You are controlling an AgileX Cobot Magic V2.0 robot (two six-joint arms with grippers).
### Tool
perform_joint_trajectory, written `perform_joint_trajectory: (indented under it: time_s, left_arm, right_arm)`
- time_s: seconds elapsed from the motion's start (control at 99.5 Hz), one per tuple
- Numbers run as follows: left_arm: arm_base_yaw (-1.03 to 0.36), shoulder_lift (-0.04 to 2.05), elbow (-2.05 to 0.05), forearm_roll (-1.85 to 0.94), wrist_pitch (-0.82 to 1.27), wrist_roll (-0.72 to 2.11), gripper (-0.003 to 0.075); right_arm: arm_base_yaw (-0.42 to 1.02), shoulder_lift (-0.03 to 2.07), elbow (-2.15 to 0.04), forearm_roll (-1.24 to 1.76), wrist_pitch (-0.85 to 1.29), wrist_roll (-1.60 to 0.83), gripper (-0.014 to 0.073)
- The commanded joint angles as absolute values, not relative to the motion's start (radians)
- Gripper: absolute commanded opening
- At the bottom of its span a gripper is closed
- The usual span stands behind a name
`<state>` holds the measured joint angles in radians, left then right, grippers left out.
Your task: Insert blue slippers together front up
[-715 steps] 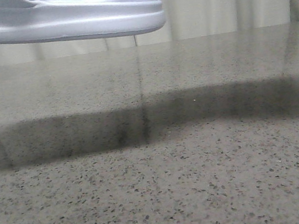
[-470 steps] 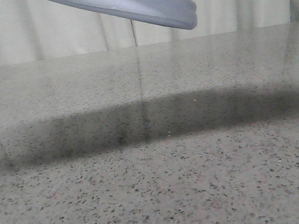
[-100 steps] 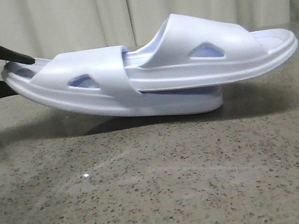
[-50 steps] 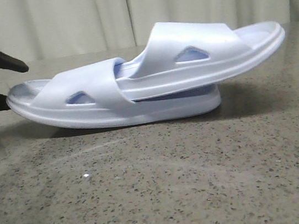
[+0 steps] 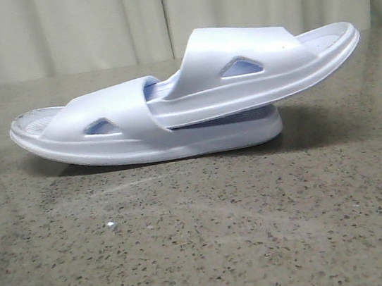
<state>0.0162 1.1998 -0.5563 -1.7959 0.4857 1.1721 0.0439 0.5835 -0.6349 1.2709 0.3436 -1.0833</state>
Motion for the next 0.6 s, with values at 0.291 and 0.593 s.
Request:
perform_joint_trajectory:
  time_s: [0.291,0.593]
  left_arm:
    - [0.047,0.837,-0.589,-1.751,0.388,1.448,0.031]
    - [0.047,0.556,-0.506,-1.671,0.308,1.448,0.031]
  right_arm:
    - [0.046,0.582,-0.589,1.187,0.151,-1.098,0.0258]
    - [0.046,0.558,-0.548,1.103,0.099,-1.098,0.0258]
